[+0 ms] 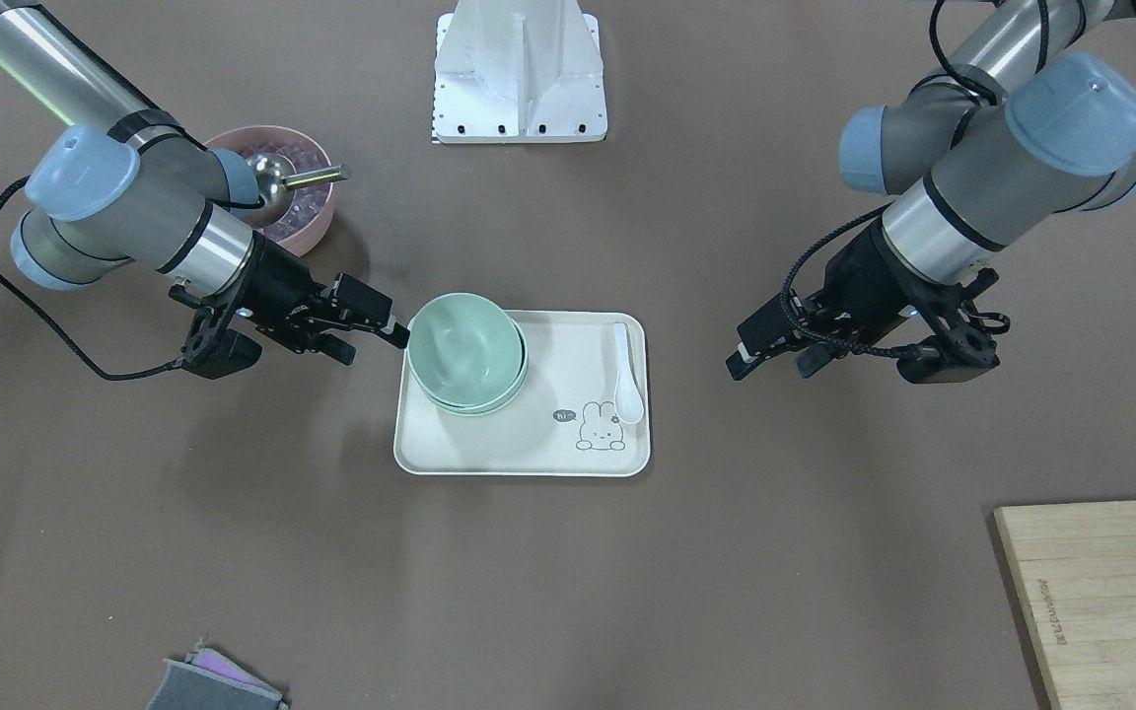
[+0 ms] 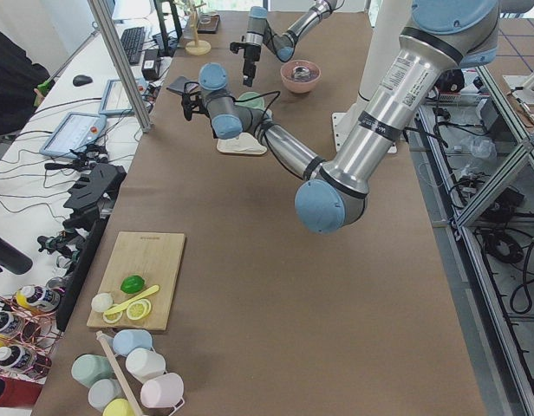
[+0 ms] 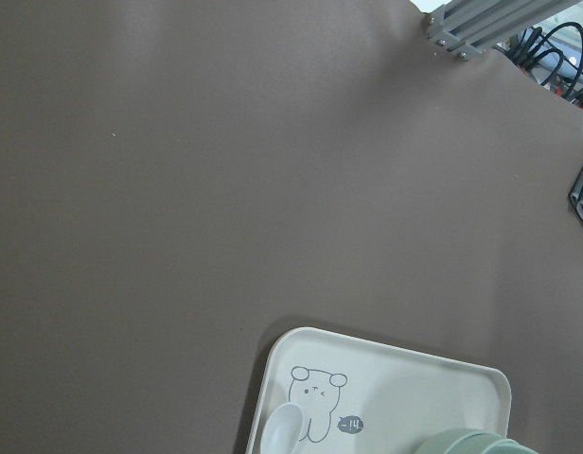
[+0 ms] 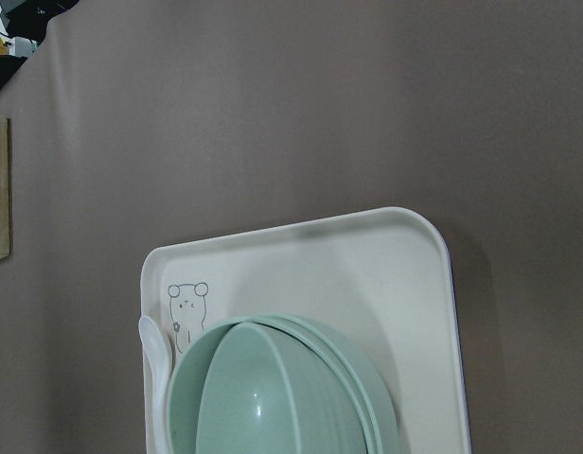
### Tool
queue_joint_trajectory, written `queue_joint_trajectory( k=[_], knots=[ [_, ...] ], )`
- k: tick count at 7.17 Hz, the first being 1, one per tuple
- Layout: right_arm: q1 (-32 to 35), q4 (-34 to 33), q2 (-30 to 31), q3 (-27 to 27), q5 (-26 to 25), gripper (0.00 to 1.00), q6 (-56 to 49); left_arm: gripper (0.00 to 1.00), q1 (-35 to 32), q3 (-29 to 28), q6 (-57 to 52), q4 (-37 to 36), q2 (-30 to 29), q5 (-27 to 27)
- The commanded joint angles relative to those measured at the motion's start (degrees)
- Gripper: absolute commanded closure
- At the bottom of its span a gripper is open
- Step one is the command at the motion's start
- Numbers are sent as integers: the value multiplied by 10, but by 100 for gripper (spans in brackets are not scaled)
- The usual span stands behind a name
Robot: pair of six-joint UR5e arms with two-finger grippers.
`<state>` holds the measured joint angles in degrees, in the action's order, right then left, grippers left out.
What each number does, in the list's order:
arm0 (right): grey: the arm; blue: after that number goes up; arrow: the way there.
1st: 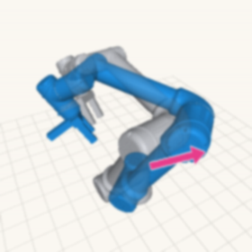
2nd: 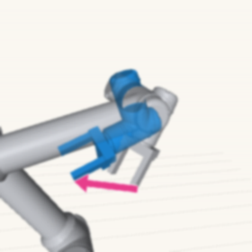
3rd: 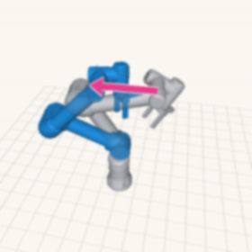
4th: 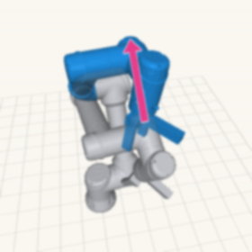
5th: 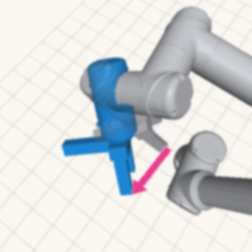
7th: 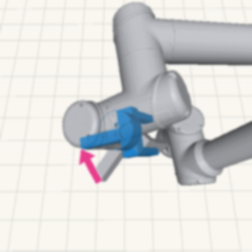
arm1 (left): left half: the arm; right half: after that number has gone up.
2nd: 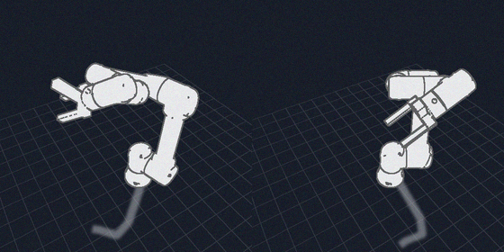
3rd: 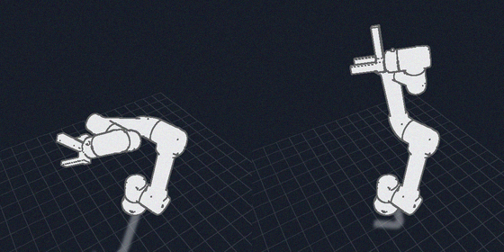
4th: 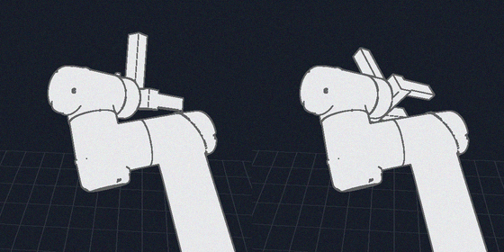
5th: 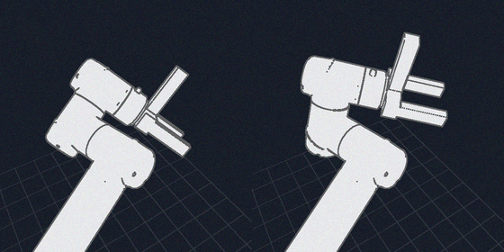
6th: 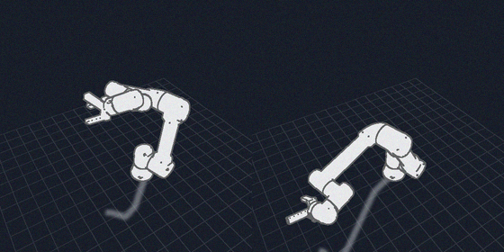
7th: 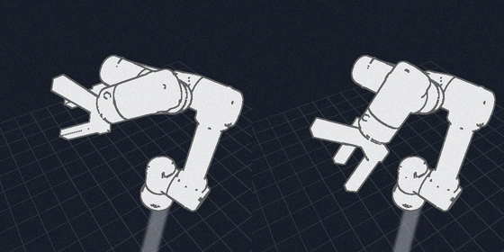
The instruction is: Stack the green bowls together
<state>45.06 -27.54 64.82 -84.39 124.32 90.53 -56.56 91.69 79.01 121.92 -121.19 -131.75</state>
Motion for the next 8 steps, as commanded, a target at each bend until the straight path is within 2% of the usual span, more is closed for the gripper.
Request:
queue_joint_trajectory(
  k=[1,2,3,4,6,7,8],
  knots=[
    [53,-3,-4,-4,41,0,0,2,-9,2,-1,1,1,6],
    [94,-8,0,-4,45,0,0,2,-47,12,-28,2,15,8],
    [134,-51,1,-7,46,0,-28,2,-74,29,-66,1,43,8],
    [171,-124,6,-16,46,0,-119,2,-109,31,-136,1,70,8],
    [234,-315,12,-31,41,0,-342,2,-191,40,-291,-5,133,8],
    [261,-402,34,-38,37,0,-473,2,-228,47,-381,-79,140,8],
    [291,-470,79,-51,29,0,-596,2,-272,67,-515,-224,139,9]
  ],
)
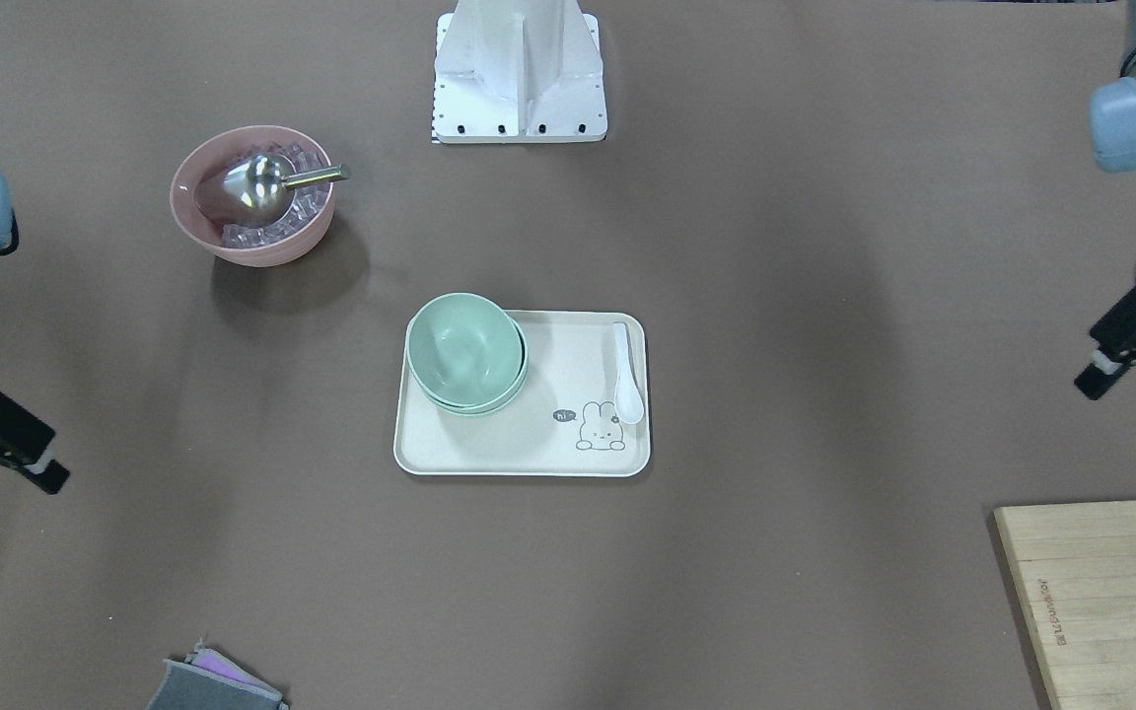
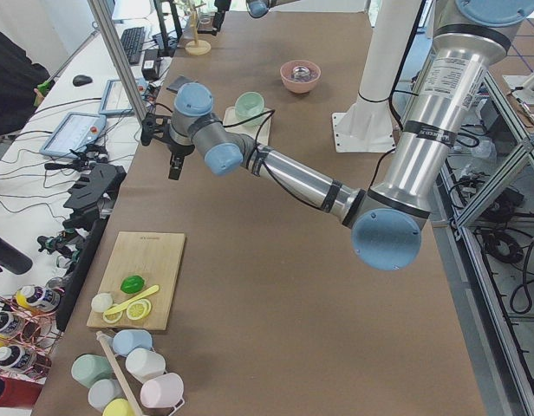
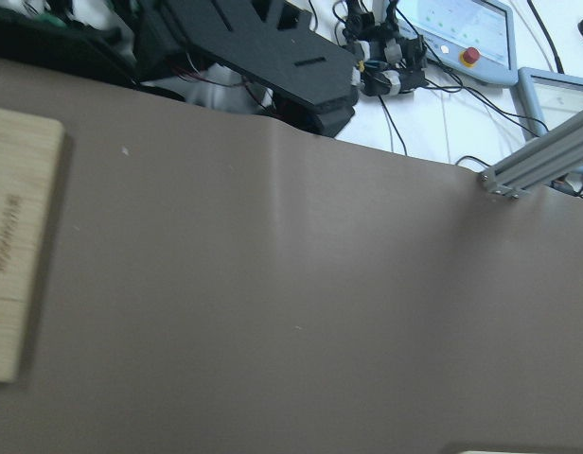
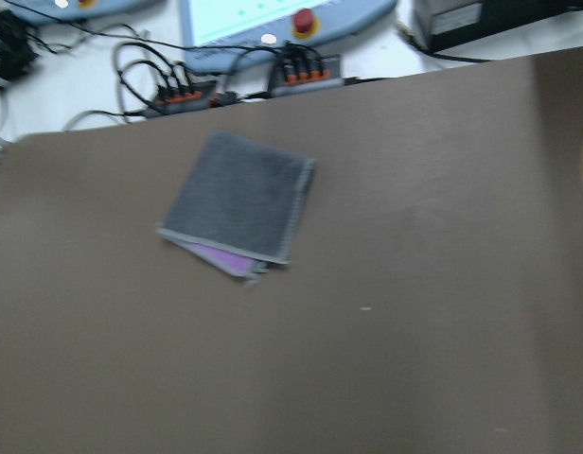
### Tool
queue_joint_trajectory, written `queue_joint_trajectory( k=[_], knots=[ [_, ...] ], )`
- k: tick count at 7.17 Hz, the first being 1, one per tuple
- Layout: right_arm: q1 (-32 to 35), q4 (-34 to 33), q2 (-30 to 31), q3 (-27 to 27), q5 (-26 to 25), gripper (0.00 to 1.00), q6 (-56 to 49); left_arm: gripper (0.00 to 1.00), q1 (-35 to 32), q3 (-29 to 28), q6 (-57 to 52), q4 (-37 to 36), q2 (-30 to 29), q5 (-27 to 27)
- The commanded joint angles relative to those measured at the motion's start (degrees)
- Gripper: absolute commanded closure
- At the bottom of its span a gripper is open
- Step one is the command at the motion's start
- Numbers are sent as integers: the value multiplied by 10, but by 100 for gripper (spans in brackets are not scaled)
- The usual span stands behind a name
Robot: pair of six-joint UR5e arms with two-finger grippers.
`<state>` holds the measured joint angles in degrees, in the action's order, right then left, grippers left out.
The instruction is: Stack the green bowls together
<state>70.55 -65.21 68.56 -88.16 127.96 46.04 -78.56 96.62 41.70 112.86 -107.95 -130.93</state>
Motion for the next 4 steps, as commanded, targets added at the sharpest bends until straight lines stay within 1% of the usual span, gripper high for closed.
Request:
queue_joint_trajectory(
  k=[1,2,3,4],
  knots=[
    [74,-128,95,-13,-28,0,-282,2,-94,35,-261,-281,4,54],
    [113,-167,129,-14,-29,0,-364,2,-99,40,-324,-353,10,123],
    [147,-197,160,-14,-21,0,-432,2,-112,38,-367,-343,60,129],
    [171,-207,194,-14,-21,0,-486,2,-127,34,-366,-285,97,119]
  ],
)
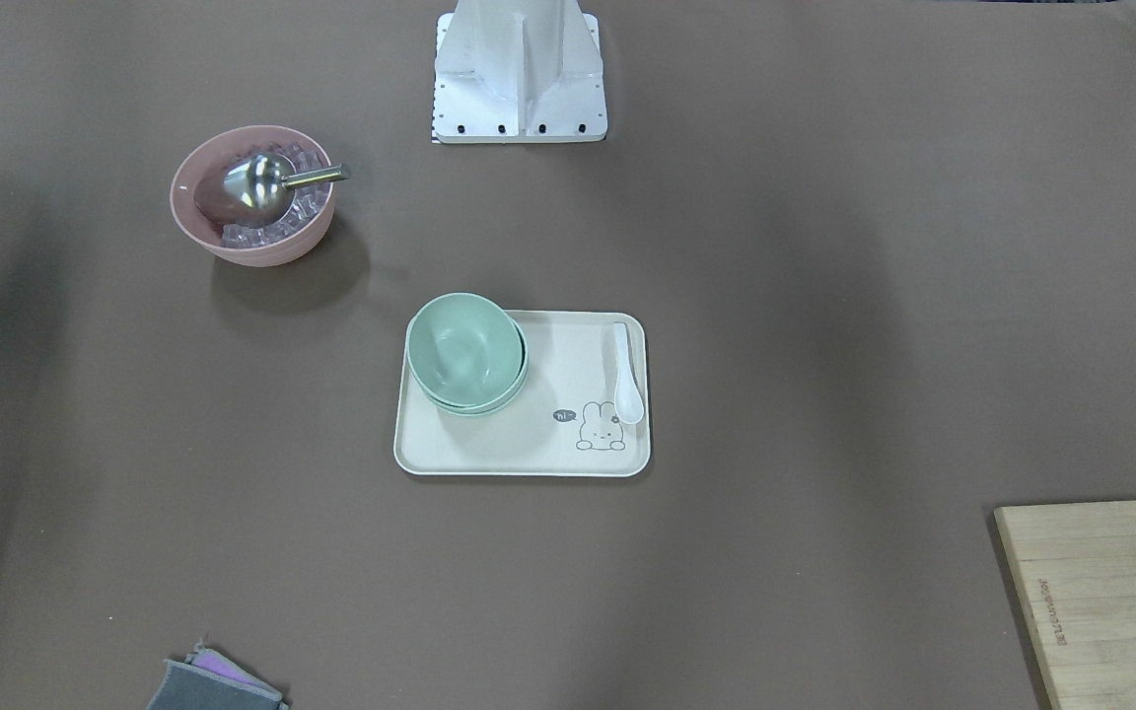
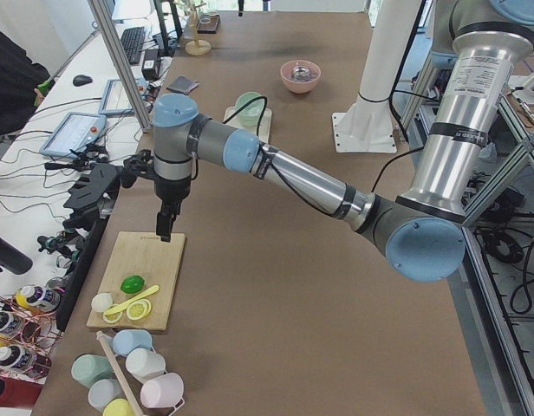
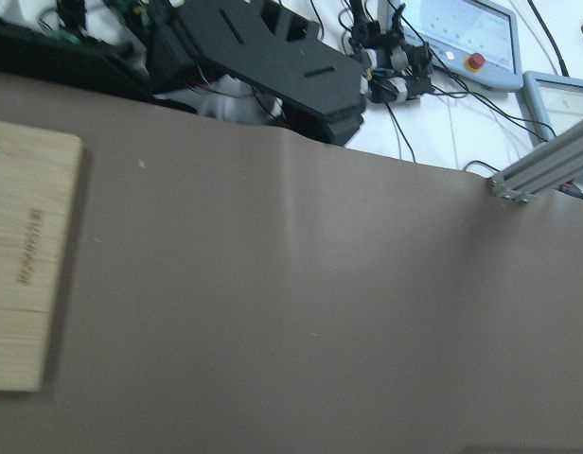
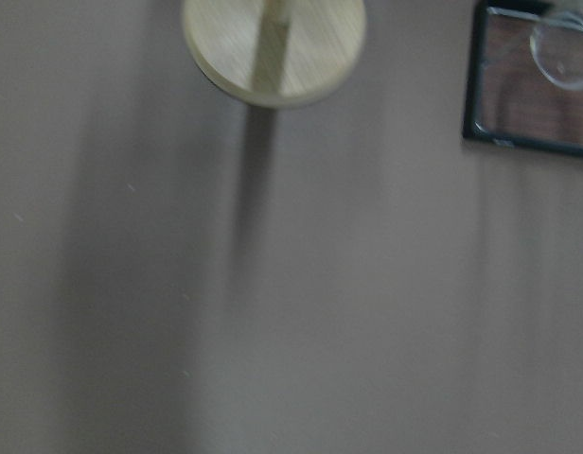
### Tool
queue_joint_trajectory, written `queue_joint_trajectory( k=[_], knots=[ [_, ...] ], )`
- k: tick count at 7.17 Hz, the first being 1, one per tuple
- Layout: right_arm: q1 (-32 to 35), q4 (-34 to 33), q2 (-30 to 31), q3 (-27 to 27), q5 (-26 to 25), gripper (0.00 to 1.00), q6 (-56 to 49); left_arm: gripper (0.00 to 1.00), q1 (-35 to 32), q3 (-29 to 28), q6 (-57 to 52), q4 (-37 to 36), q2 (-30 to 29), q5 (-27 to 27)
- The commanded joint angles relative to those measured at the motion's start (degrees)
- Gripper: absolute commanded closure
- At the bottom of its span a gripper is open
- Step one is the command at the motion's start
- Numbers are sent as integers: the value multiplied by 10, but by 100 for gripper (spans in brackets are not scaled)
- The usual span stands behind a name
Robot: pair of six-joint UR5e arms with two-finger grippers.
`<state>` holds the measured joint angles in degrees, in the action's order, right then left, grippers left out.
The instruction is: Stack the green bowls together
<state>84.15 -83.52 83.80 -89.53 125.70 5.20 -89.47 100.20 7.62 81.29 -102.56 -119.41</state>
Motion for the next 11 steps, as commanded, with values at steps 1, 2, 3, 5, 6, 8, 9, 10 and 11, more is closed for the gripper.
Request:
queue_joint_trajectory(
  k=[1,2,3,5,6,8,9,10,11],
  knots=[
    [43,-23,83,0,2,0,-102,2,-31,-5,-23,55,78,-31],
    [44,-6,133,3,1,0,-115,2,-32,-18,-23,50,82,-67],
    [44,-3,147,7,29,0,-109,2,-34,-14,-30,61,116,-94],
    [60,-8,133,-3,60,0,-92,2,-32,-47,-24,78,117,-143],
    [60,-43,109,-26,61,0,-67,2,-32,-48,-23,76,117,-139],
    [60,-127,51,-54,84,0,-26,2,-26,-47,-22,73,103,-139],
    [59,-123,39,-53,96,0,15,2,-26,-51,-1,77,98,-141],
    [59,-122,44,-46,93,0,10,2,-25,-68,0,79,104,-139],
    [59,-122,47,-47,92,0,6,2,-25,-103,0,86,99,-139]
  ],
)
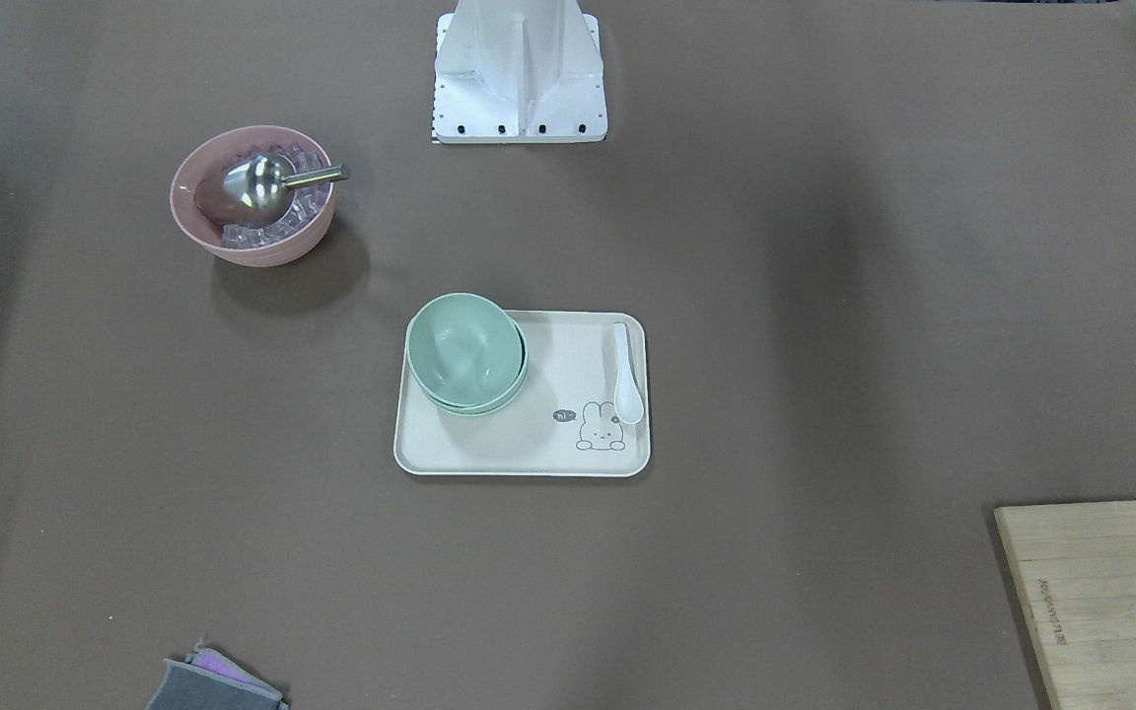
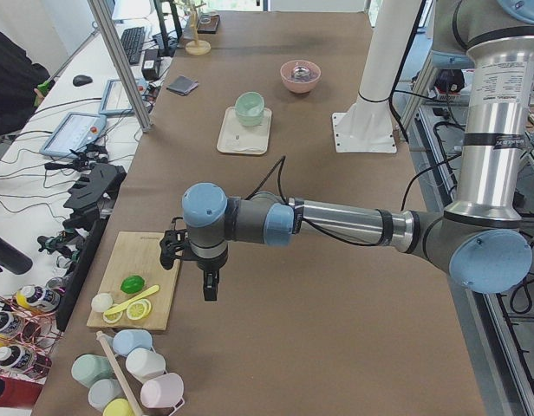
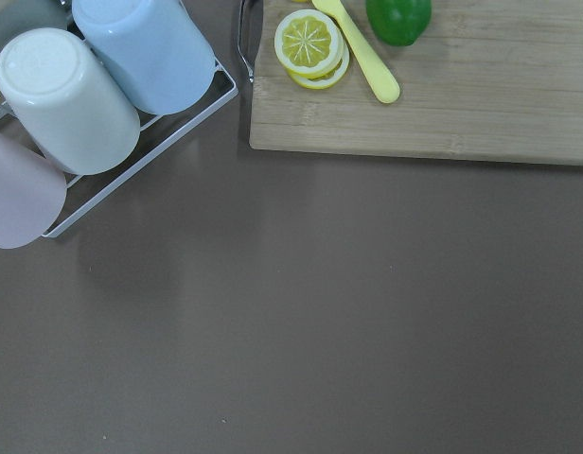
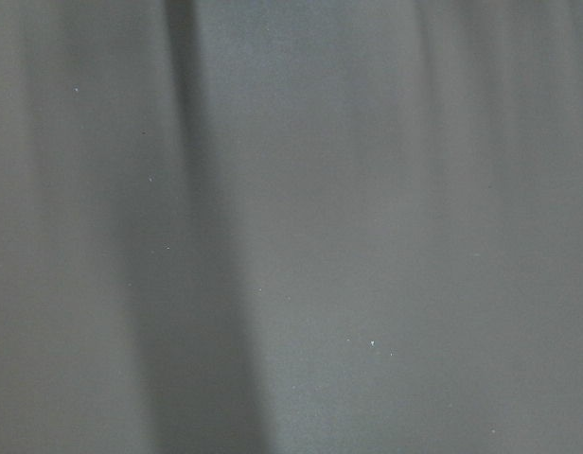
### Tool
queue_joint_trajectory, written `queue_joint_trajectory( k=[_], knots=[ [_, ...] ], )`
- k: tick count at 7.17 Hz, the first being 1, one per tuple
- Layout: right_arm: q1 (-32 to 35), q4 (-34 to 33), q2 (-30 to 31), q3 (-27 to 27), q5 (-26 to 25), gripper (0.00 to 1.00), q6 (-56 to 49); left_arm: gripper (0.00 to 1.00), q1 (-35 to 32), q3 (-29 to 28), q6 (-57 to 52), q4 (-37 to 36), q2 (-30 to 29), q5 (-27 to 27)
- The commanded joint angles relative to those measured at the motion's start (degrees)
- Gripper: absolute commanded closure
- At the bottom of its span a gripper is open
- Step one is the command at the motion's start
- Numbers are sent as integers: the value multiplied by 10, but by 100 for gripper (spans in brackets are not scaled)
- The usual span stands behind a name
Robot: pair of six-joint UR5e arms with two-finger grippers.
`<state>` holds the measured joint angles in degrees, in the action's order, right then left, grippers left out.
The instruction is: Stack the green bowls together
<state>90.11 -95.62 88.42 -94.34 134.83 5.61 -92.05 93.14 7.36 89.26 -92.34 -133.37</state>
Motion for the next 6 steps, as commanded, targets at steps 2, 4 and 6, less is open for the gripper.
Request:
queue_joint_trajectory(
  k=[2,4,6],
  knots=[
    [0,0,8,-4,3,0,2,2,2,-45,3,52,4,1],
    [0,0,8,-4,3,0,3,2,2,-44,3,52,4,1],
    [0,0,8,-4,4,0,3,2,2,-43,4,53,3,0]
  ],
)
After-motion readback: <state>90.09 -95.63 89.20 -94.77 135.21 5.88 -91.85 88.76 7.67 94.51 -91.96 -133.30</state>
